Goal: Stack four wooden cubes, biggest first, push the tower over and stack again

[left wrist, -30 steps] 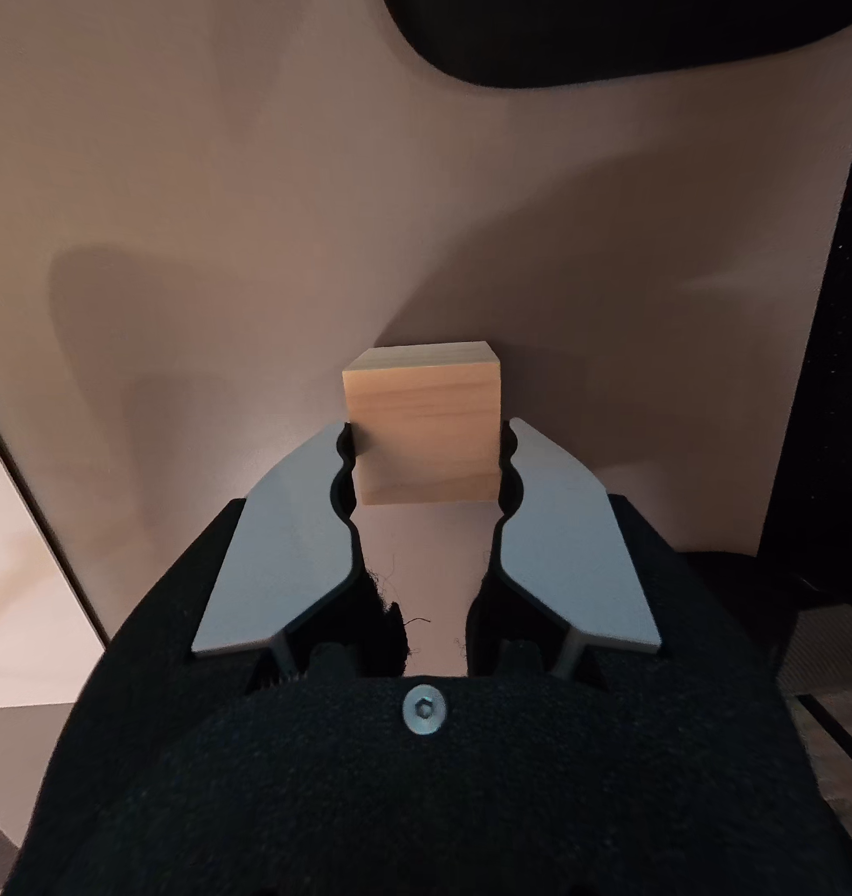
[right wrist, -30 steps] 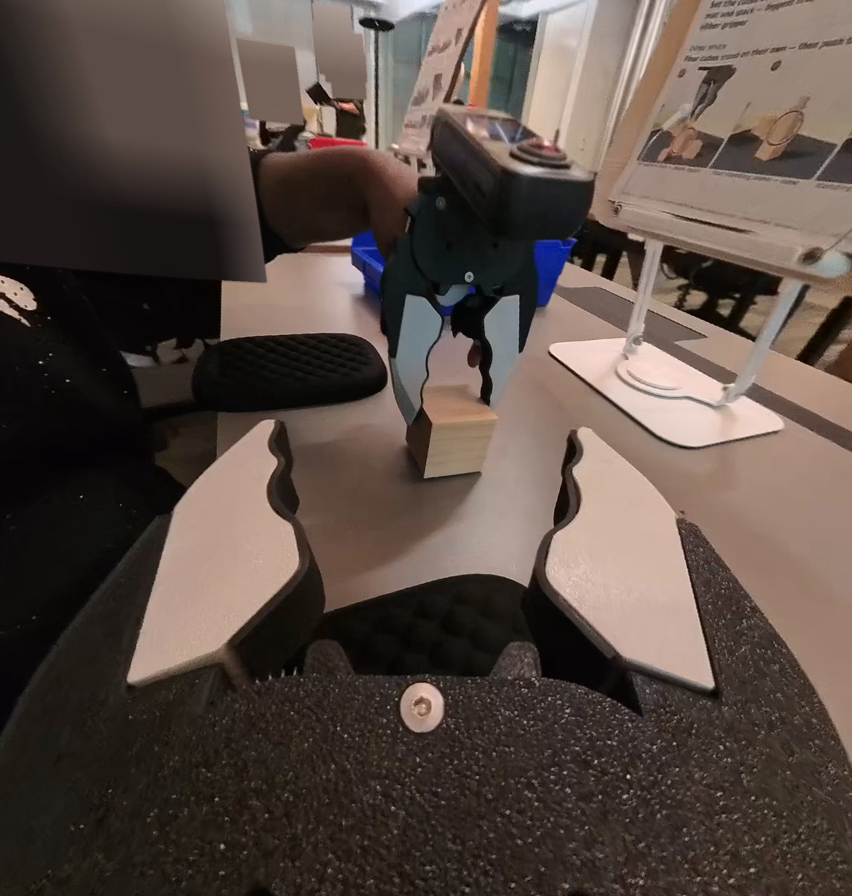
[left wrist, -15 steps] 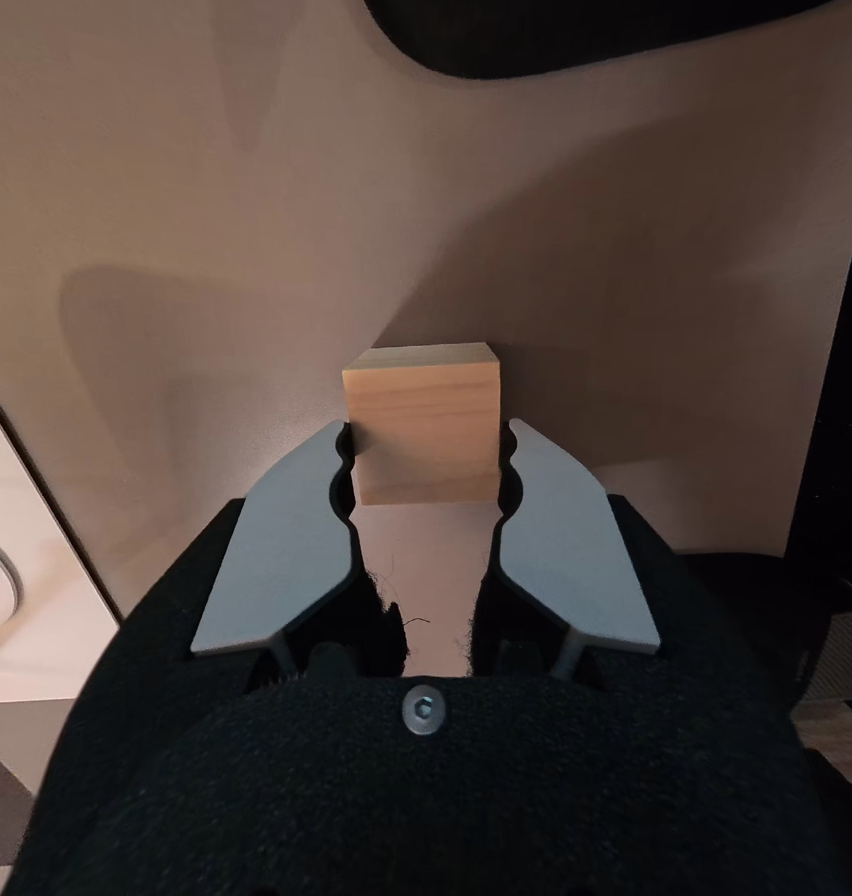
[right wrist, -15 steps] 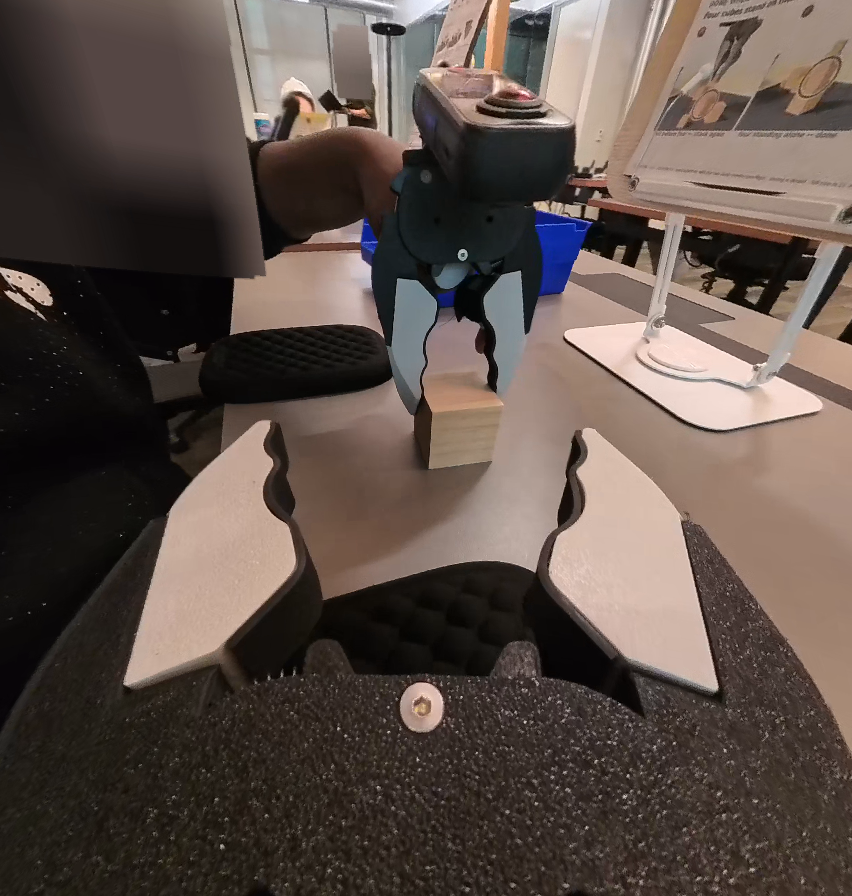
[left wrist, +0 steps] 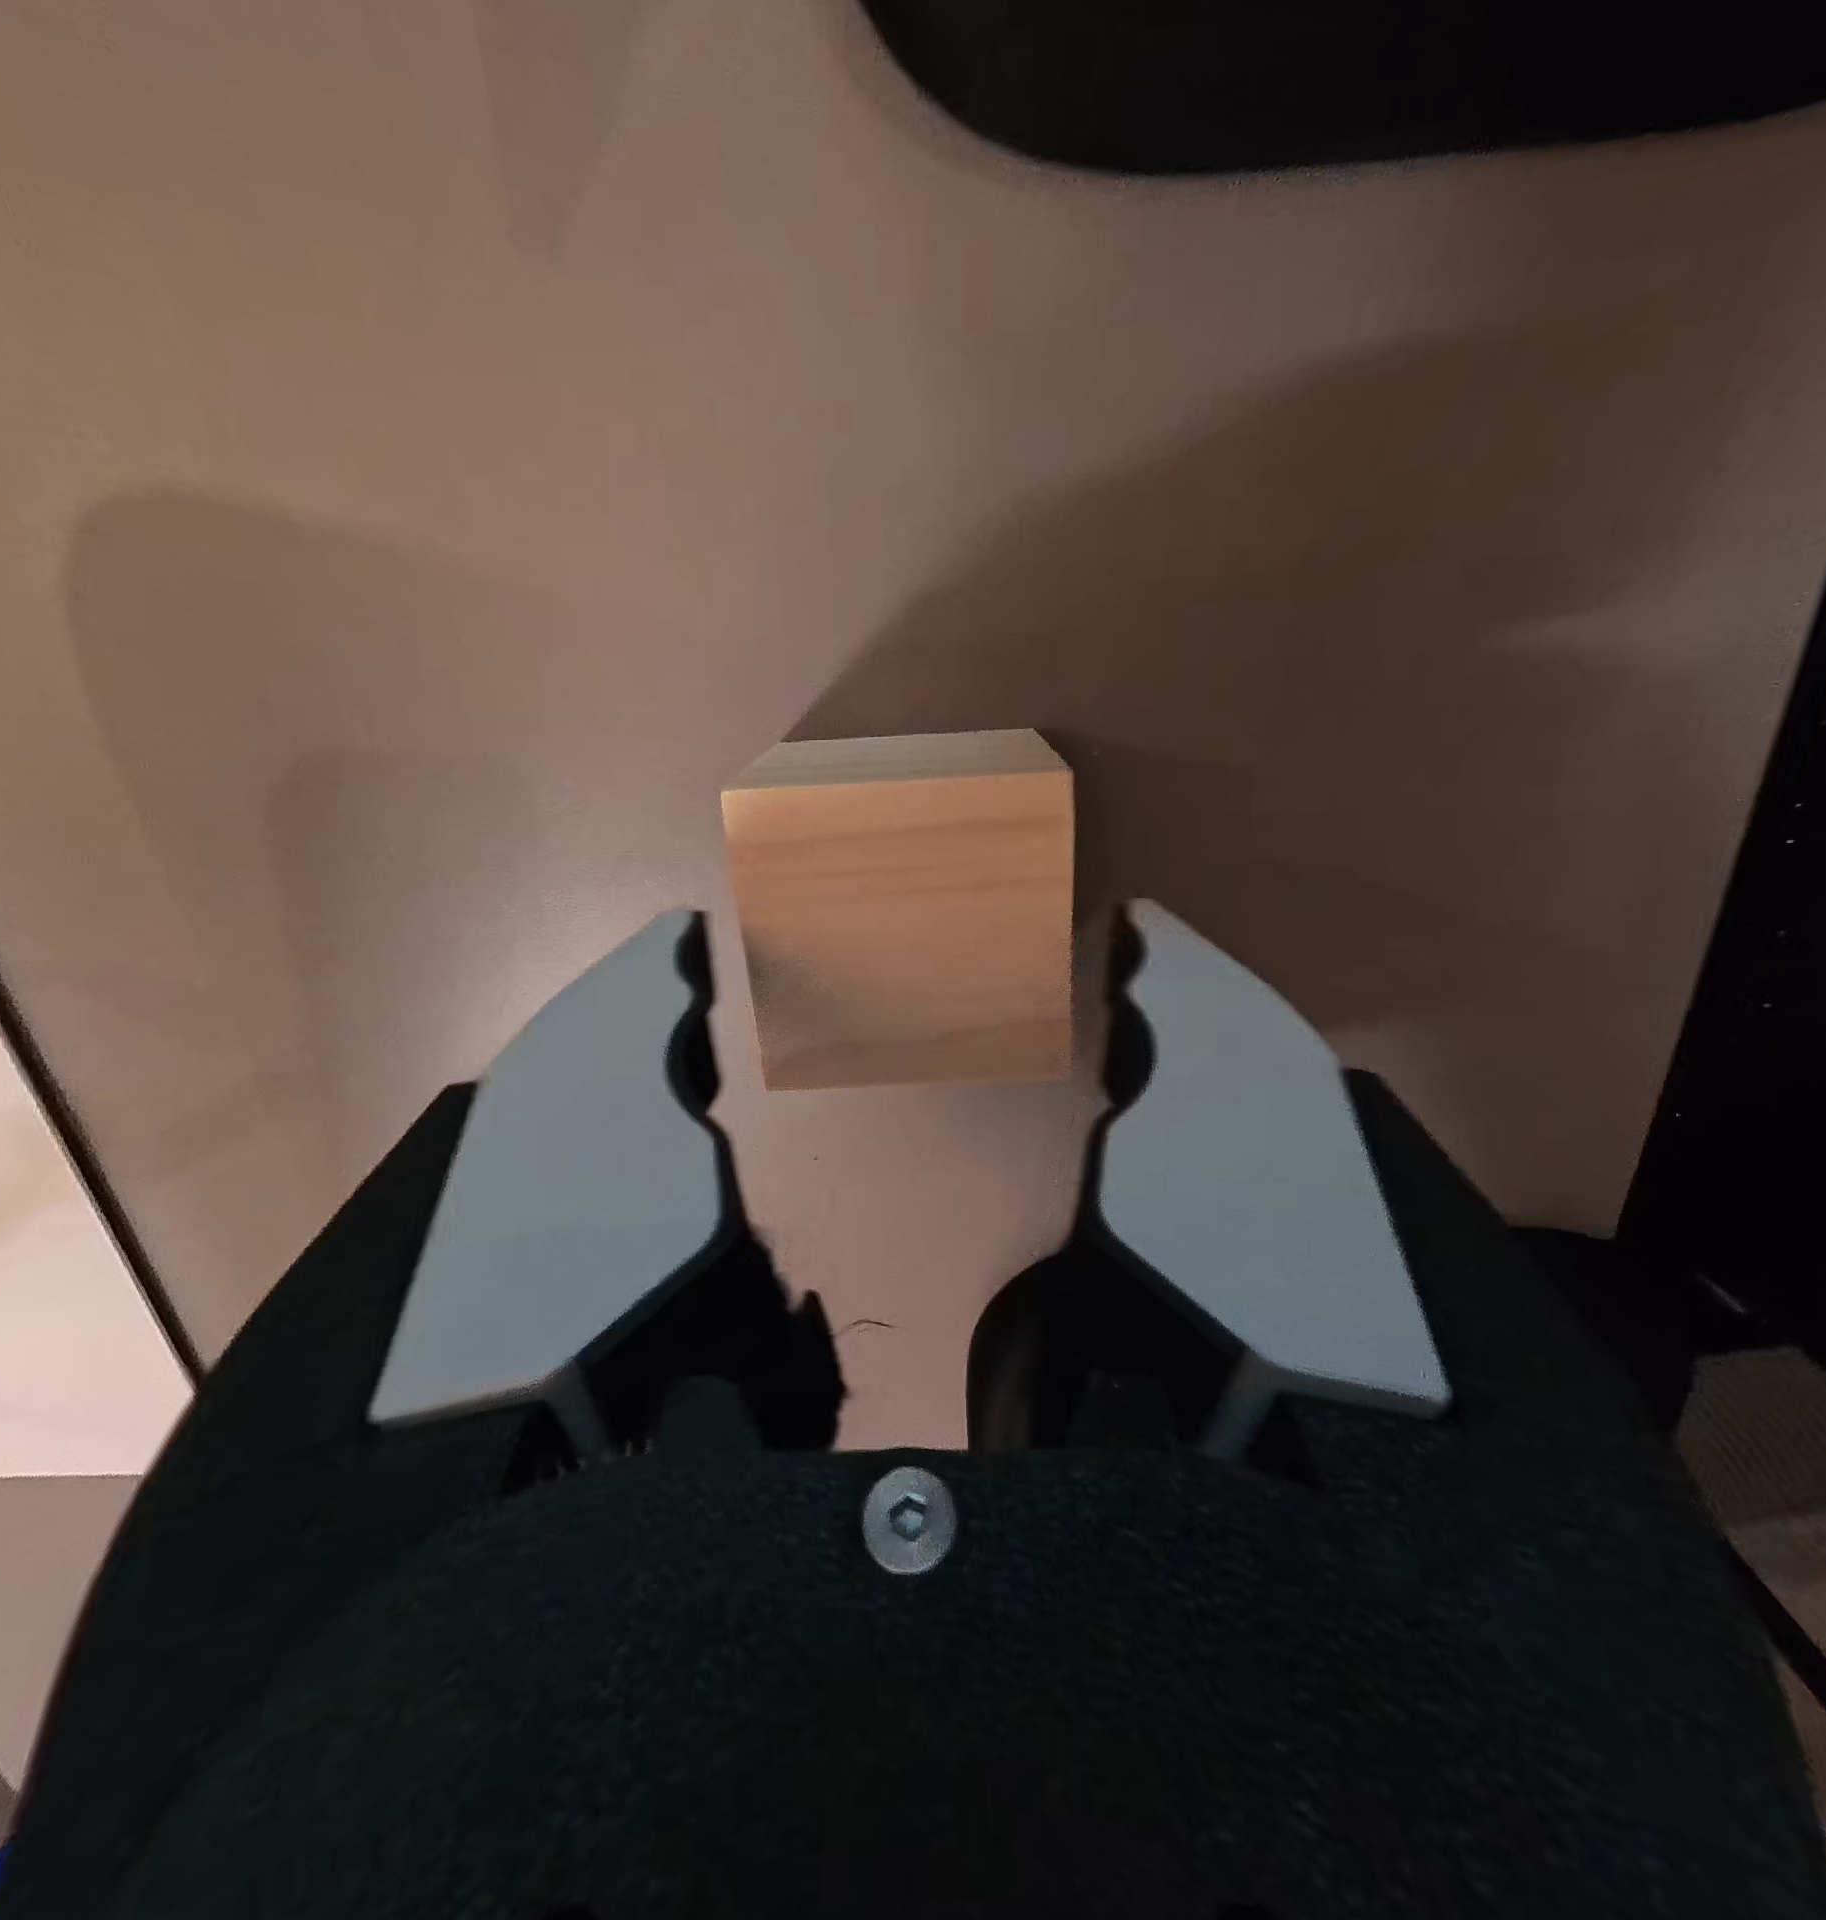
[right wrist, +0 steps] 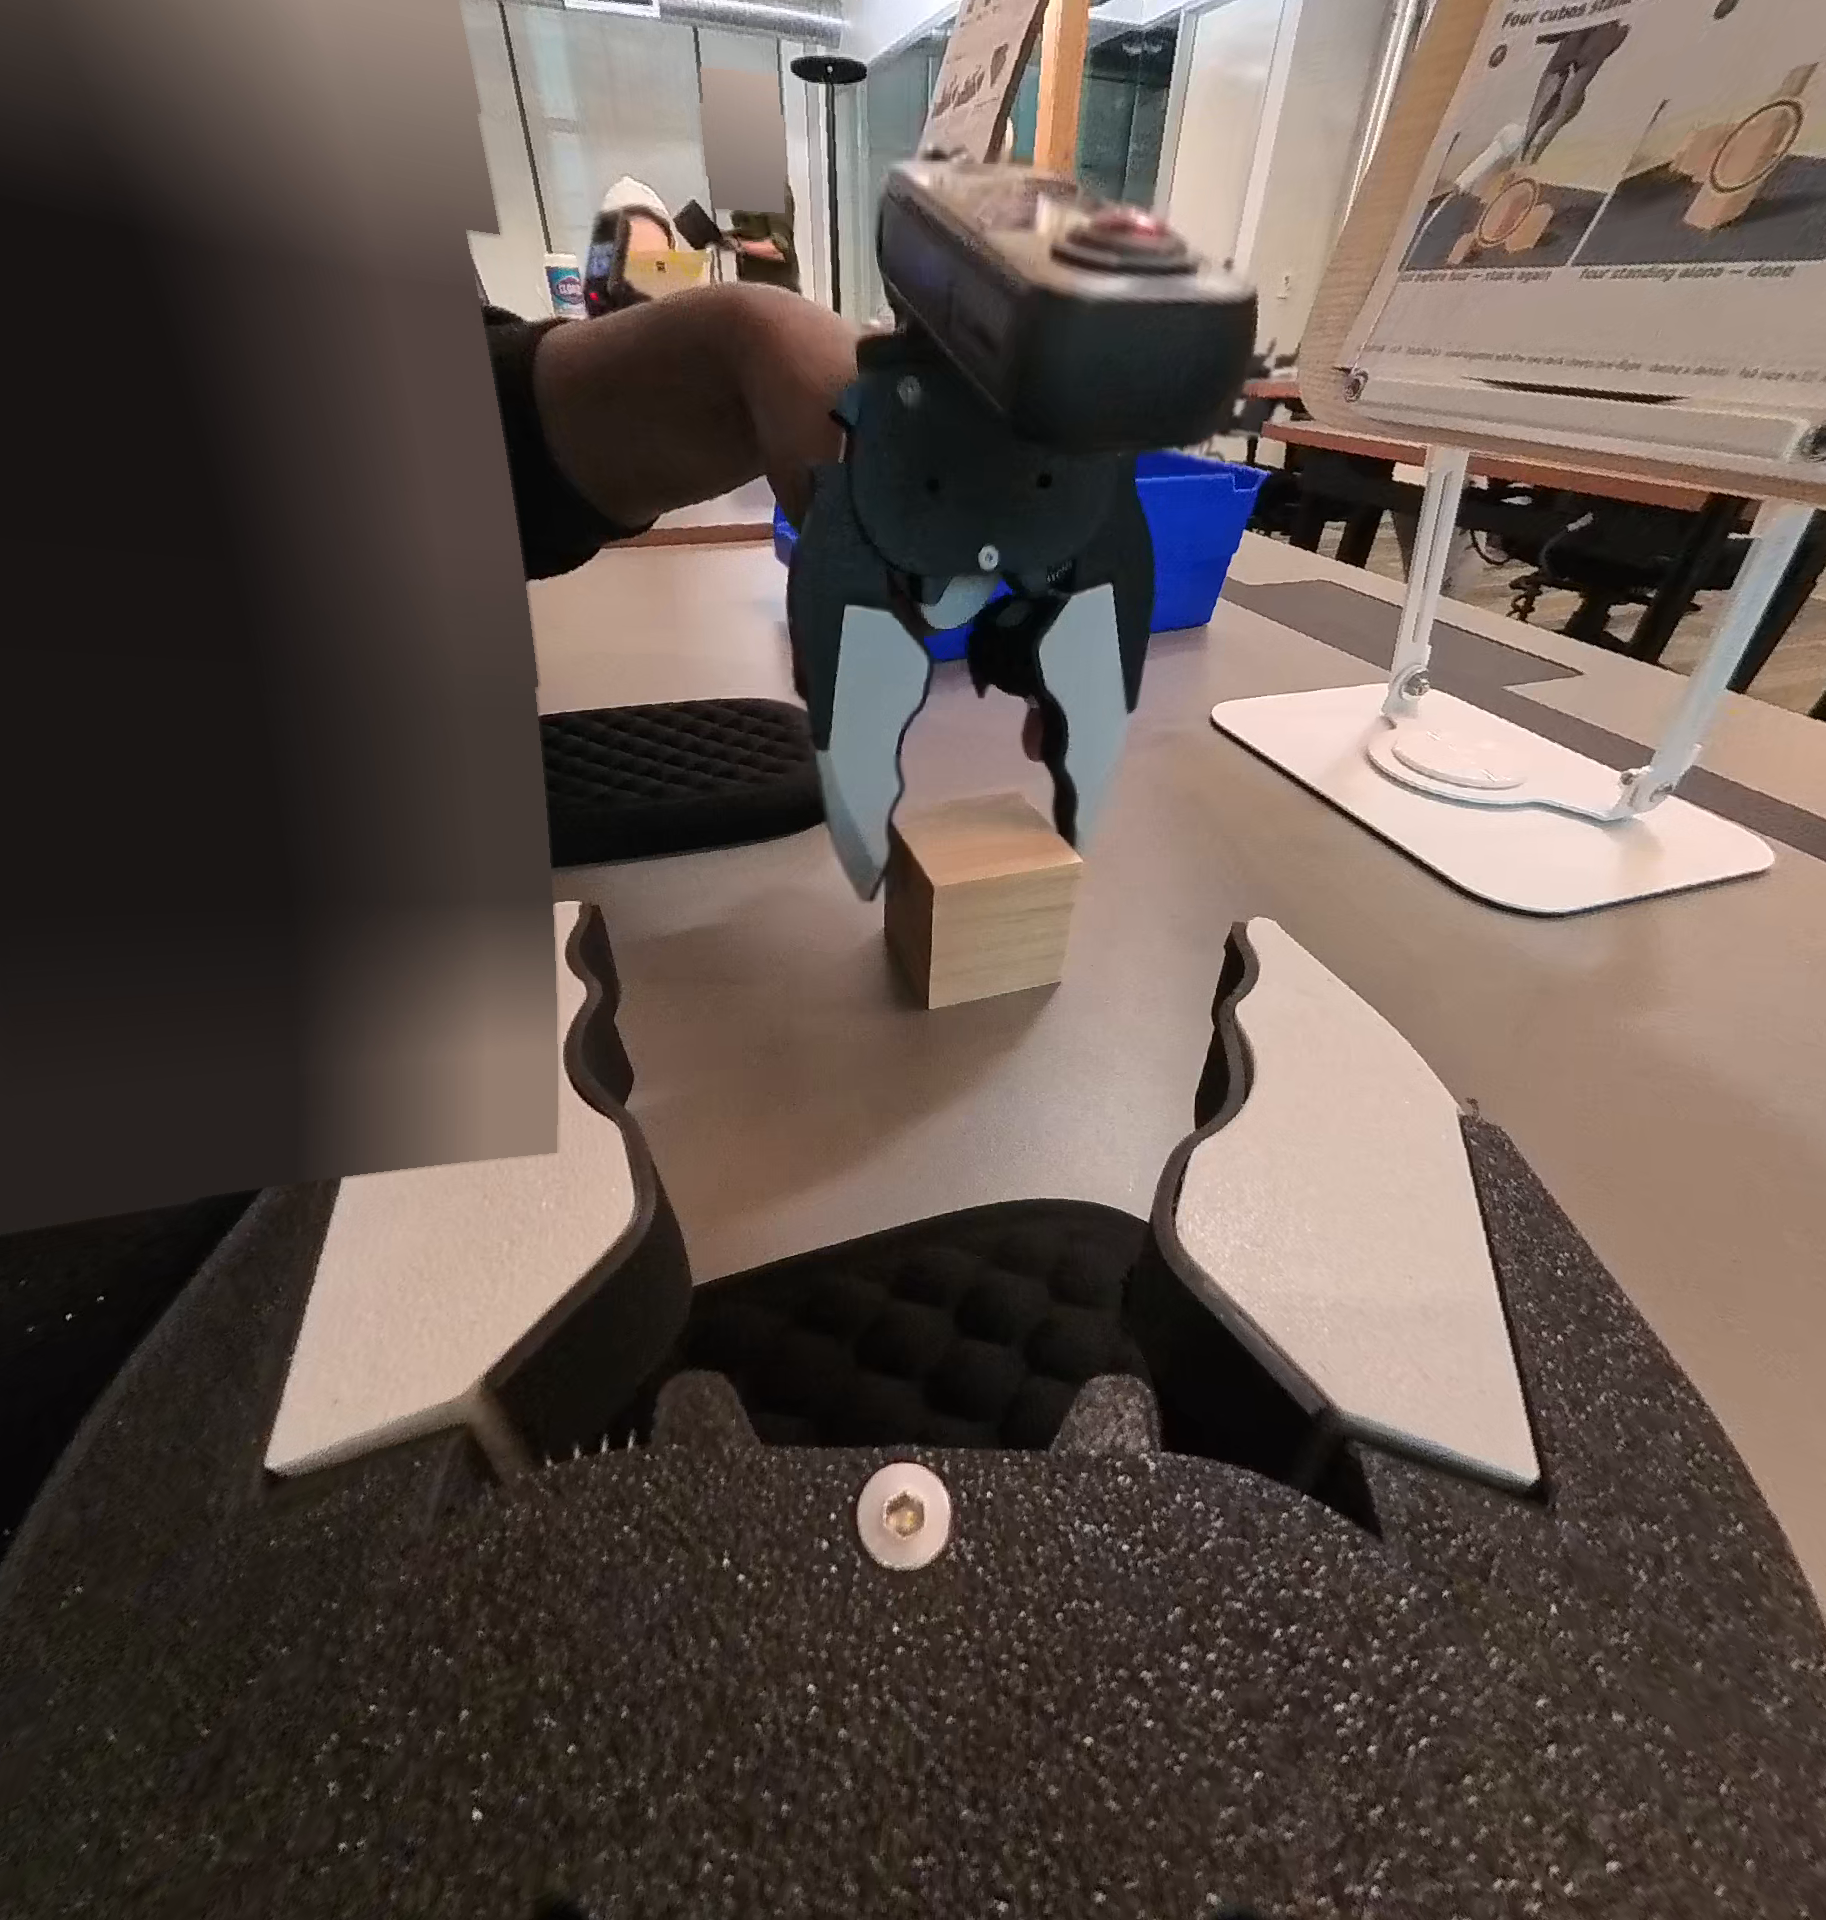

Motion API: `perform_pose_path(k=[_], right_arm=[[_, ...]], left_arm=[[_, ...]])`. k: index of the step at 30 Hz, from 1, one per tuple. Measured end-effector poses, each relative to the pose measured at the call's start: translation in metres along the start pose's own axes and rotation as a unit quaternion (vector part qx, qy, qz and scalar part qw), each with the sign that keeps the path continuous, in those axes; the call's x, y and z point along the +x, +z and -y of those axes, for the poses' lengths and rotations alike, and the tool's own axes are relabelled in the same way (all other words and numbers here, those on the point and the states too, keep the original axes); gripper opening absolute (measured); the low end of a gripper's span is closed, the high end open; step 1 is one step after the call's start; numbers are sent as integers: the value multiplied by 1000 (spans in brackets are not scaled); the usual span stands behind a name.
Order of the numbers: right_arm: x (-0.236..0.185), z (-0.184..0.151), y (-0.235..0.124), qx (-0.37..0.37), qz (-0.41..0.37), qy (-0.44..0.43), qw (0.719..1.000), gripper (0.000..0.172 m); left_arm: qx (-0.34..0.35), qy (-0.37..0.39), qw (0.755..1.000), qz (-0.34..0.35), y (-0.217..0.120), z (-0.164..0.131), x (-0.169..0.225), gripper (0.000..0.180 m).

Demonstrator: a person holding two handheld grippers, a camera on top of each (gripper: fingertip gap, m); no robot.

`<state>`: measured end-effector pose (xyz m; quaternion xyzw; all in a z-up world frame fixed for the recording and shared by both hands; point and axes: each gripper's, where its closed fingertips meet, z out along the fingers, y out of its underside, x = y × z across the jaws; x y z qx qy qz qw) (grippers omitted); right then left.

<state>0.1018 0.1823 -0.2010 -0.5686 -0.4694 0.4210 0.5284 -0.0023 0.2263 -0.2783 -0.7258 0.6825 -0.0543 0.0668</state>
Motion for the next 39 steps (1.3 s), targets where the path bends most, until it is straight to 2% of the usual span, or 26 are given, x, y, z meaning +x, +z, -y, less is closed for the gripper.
perform_pose_path(k=[1, 5, 9, 11, 13, 16, 19, 21, 23, 27, 31, 34, 39], right_arm=[[0, 0, 0, 1, 0, 0, 1000, 108], [0, 1, -1, 4, 1, 2, 1000, 107], [0, 1, -1, 6, 3, 5, 1000, 107], [0, 1, -1, 5, 6, 6, 1000, 107], [-2, 0, -1, 4, 12, 6, 1000, 106], [-2, 0, 0, 2, 15, 10, 1000, 106], [-3, -1, 1, -3, 19, 8, 1000, 106], [-4, -2, 1, -6, 22, 6, 1000, 106], [-5, -2, 1, -8, 24, 4, 1000, 105], [-6, -5, 3, -20, 26, 0, 999, 105], [-8, -7, 5, -29, 29, -6, 999, 105], [-7, -5, 4, -23, 30, 1, 999, 105], [-5, -3, 2, -12, 27, 8, 1000, 104]], left_arm=[[-10, -1, 1000, 3, 3, -3, -1, 86], [9, 0, 1000, 28, -2, -3, -4, 111], [85, -24, 995, 57, -55, -10, -10, 120], [106, -37, 991, 72, -92, -31, -17, 108], [124, -64, 986, 87, -129, -60, -26, 82], [118, -132, 973, 148, -176, -120, -56, 75], [80, -170, 965, 184, -200, -190, -80, 68], [42, -147, 971, 186, -199, -231, -88, 69], [47, -142, 976, 159, -189, -252, -93, 68], [4, -147, 981, 129, -158, -293, -101, 72], [11, -145, 984, 103, -122, -306, -107, 72], [-19, -147, 985, 86, -95, -318, -110, 73], [-29, -151, 985, 79, -71, -326, -119, 72]])
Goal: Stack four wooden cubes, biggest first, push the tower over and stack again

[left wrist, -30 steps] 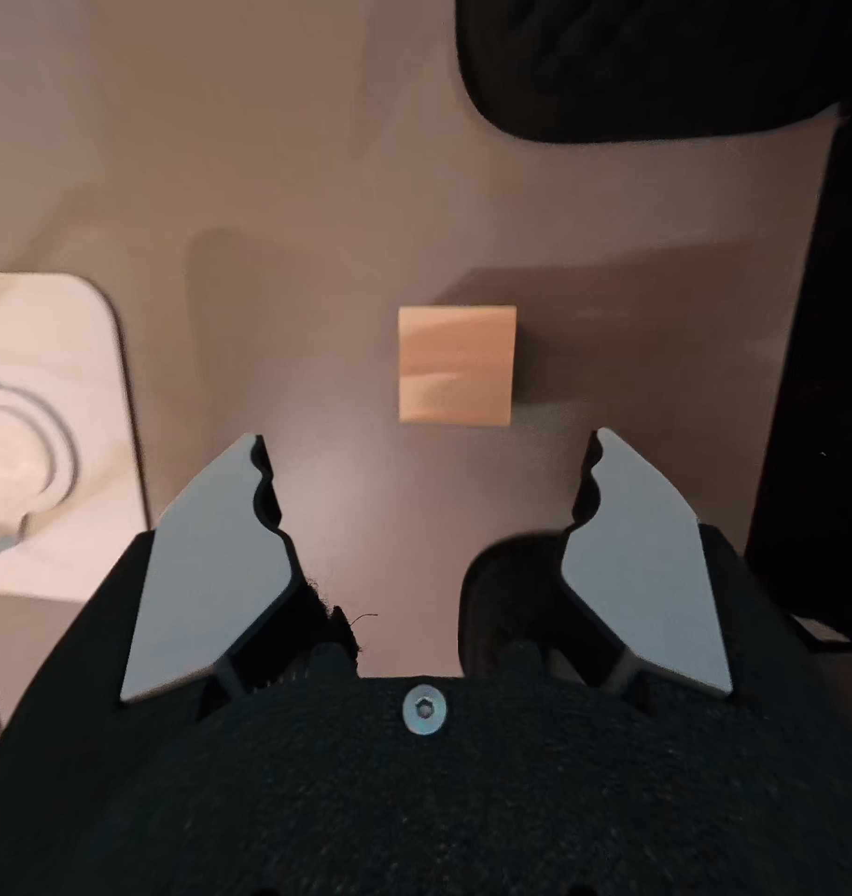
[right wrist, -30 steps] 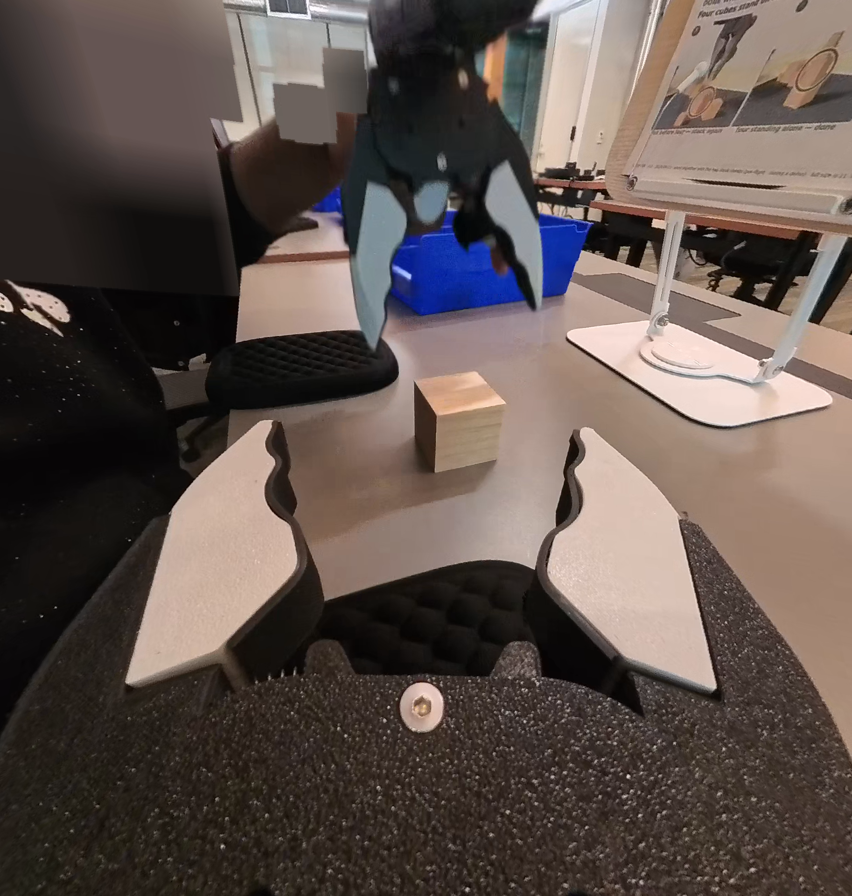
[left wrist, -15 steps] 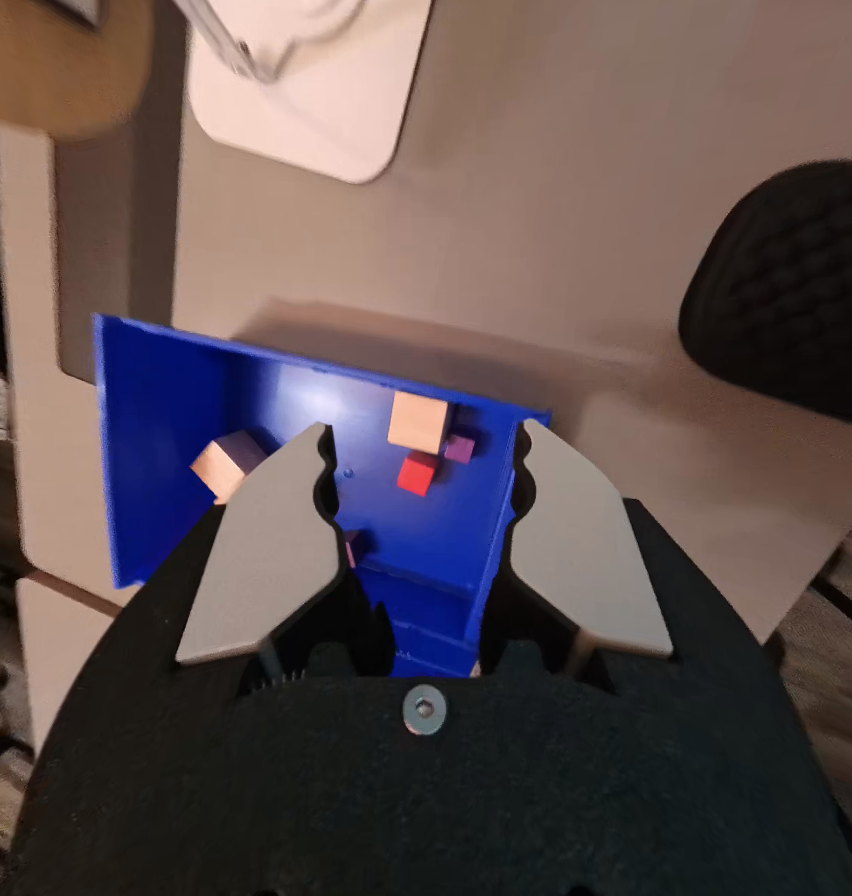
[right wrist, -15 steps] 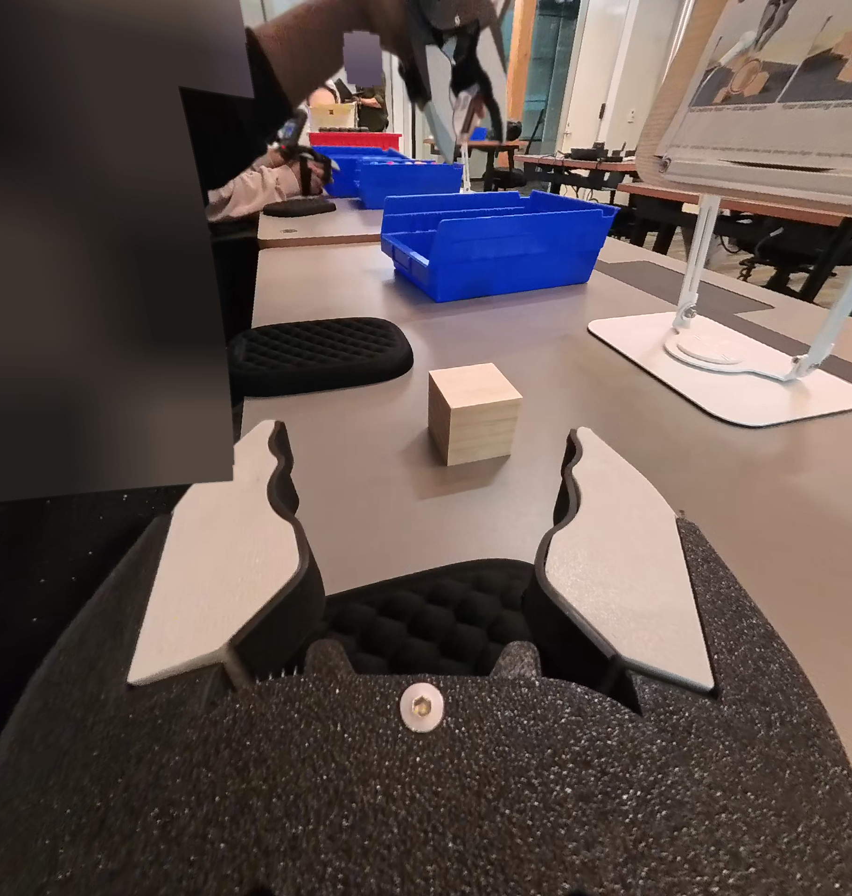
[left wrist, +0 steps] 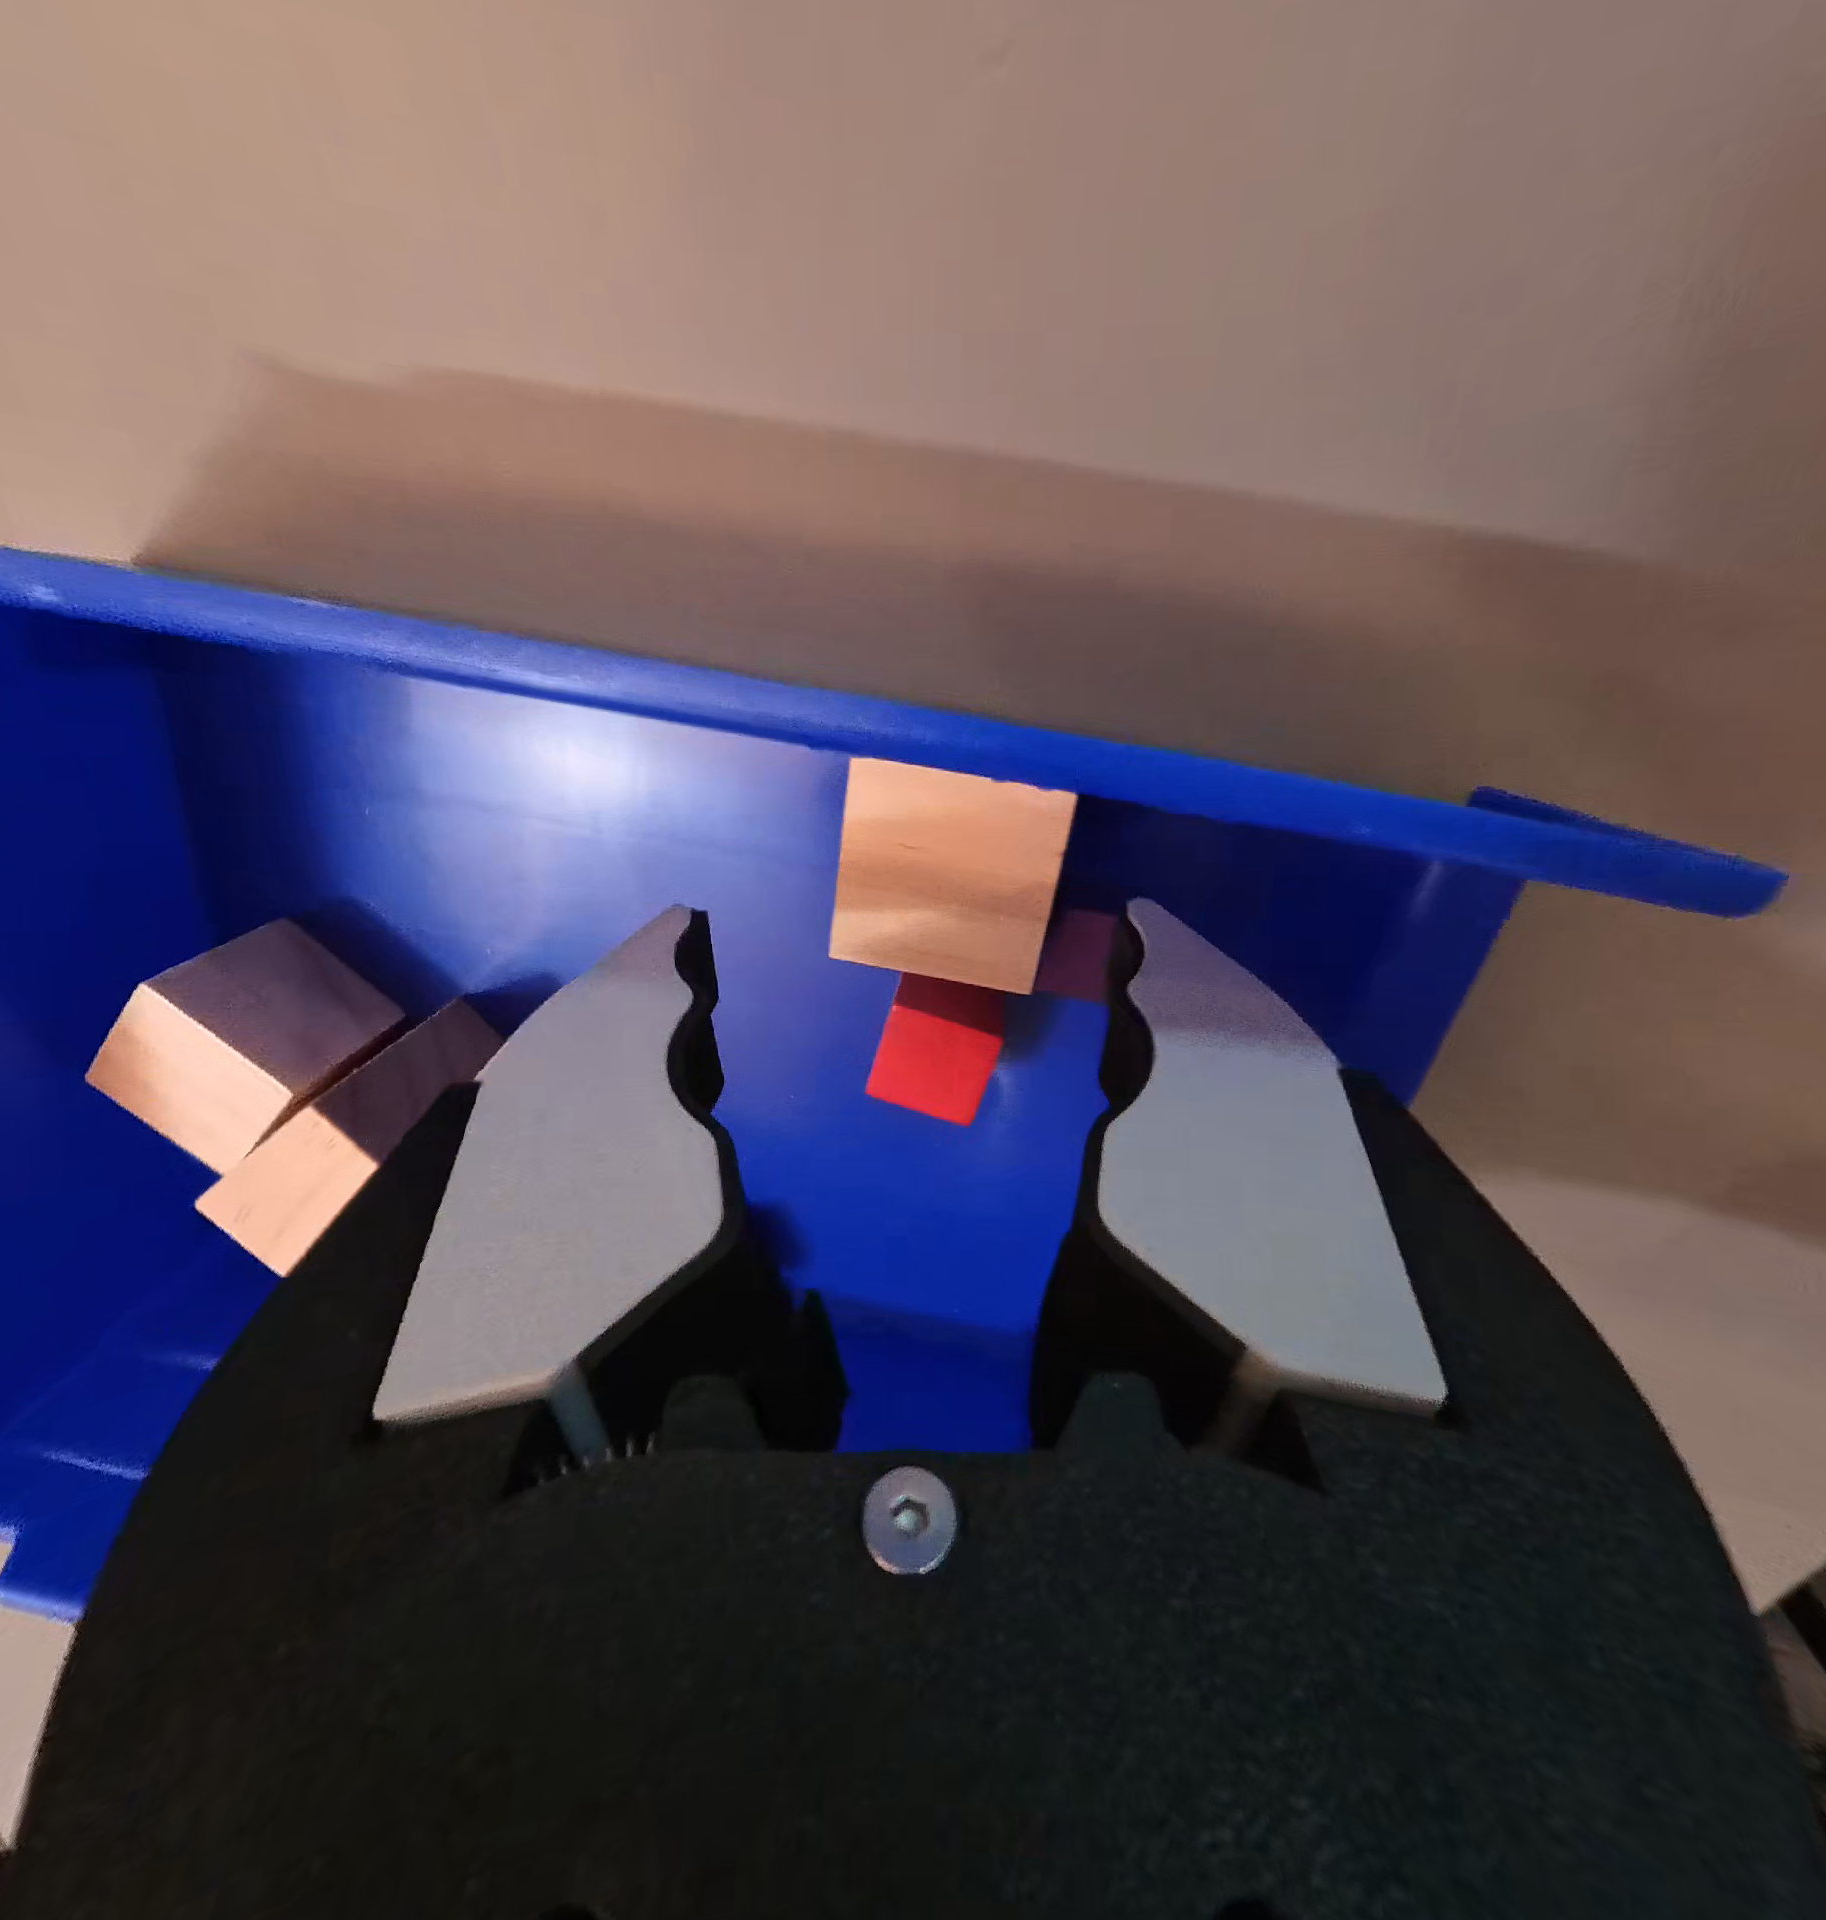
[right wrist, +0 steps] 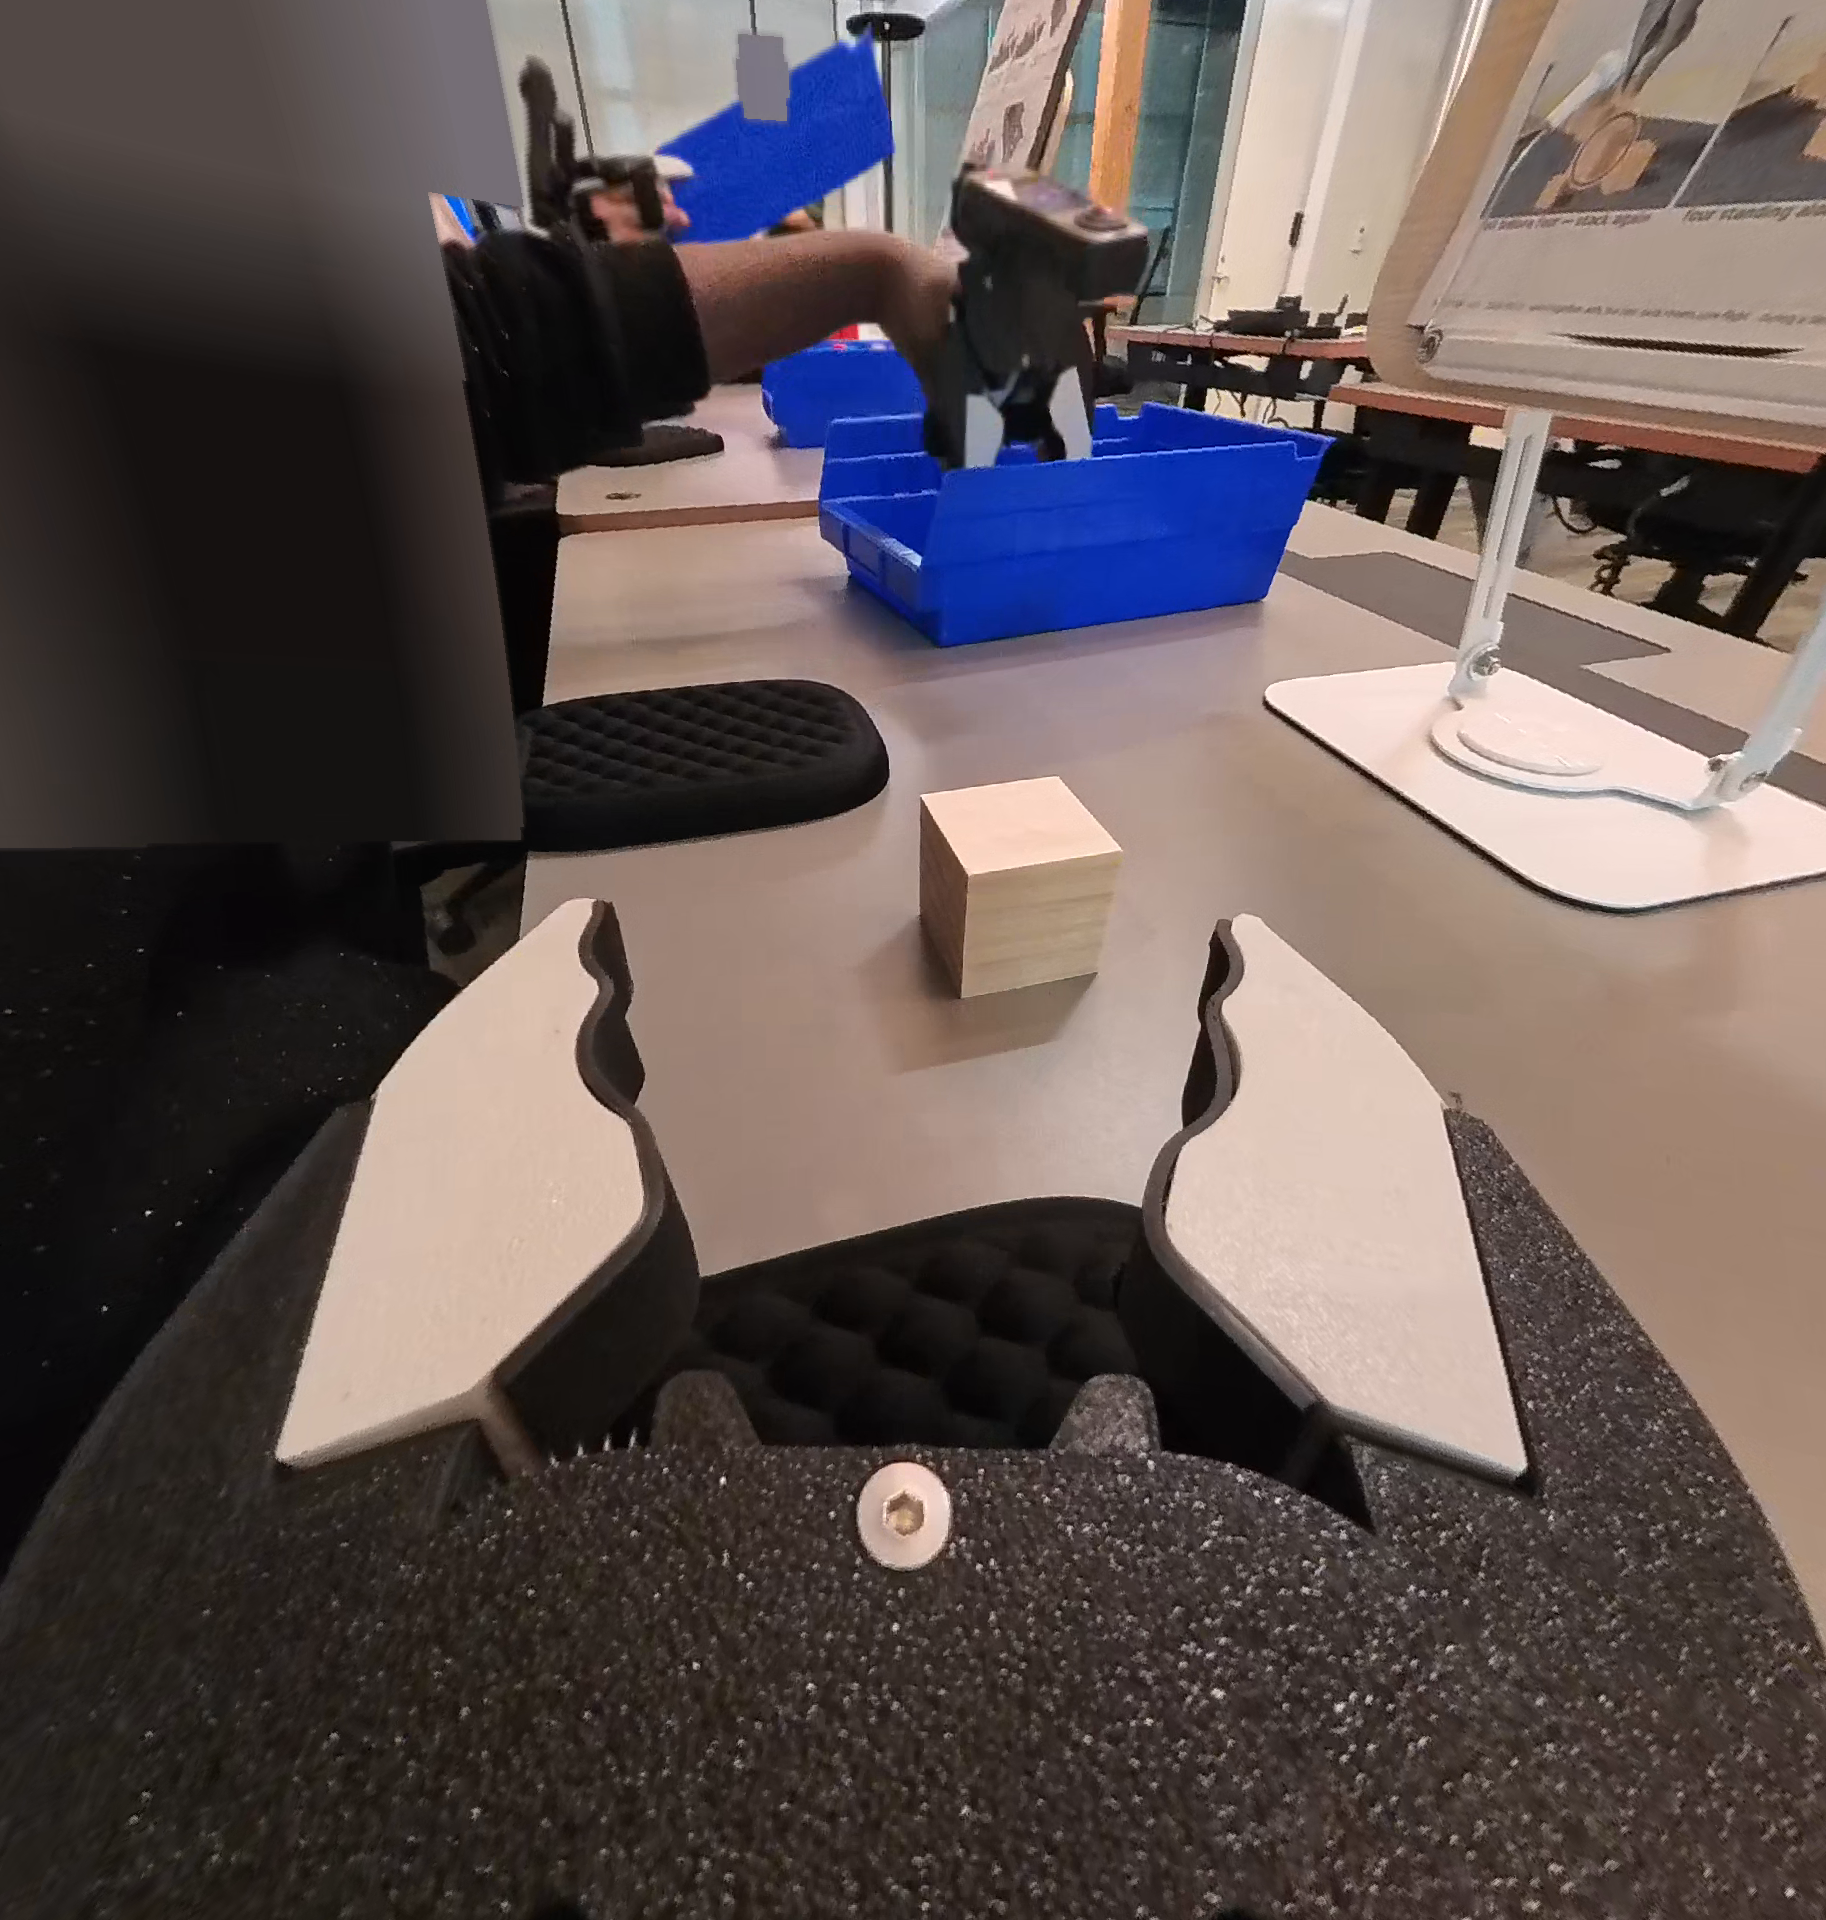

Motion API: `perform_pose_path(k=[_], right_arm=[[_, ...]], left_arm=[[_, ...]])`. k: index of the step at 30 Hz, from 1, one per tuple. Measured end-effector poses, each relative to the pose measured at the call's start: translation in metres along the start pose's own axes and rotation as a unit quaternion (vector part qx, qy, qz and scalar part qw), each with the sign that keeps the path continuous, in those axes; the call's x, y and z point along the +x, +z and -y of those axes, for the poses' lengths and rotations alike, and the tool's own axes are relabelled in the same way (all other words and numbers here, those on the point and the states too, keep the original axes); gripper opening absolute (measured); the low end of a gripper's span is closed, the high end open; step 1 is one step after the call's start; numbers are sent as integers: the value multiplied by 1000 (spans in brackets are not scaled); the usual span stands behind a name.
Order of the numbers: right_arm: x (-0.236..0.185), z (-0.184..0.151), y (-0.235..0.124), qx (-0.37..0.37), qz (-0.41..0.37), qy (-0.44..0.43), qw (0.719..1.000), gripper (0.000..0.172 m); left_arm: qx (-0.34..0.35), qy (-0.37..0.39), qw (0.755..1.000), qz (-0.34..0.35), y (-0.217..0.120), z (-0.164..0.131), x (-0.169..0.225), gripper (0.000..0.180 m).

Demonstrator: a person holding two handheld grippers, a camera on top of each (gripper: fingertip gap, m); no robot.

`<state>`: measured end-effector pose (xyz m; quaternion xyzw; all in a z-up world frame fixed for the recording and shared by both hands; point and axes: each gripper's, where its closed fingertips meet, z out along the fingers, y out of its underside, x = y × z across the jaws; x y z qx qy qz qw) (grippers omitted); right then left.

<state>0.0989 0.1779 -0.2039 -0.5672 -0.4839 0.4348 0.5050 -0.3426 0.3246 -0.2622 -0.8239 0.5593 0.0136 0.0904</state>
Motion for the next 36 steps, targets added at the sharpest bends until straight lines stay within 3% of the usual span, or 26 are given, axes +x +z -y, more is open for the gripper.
perform_pose_path(k=[8, 12, 14, 18, 23, 29, 33, 36], right_arm=[[2, 0, 0, -1, -5, 5, 1000, 103], [4, -1, 0, -3, -8, 10, 1000, 103], [3, -2, 1, -7, -8, 7, 1000, 103], [3, -4, 3, -15, -8, 8, 1000, 103], [4, -4, 4, -18, -8, 11, 1000, 102], [4, -5, 4, -21, -9, 12, 1000, 99], [5, -2, 2, -9, -10, 13, 1000, 98], [5, 0, 0, 1, -8, 16, 1000, 95]], left_arm=[[10, 7, 1000, -16, 16, 5, -1, 64], [20, -1, 999, -48, 18, 5, 5, 44], [18, -7, 998, -54, 15, 4, 6, 44], [18, -15, 999, -30, -10, 5, 1, 44], [-11, -18, 999, 38, -74, 12, -6, 43], [-24, -42, 996, 69, -135, 59, 12, 44], [45, -50, 997, 36, -150, 131, 52, 43], [57, -15, 998, 10, -141, 178, 93, 43]])
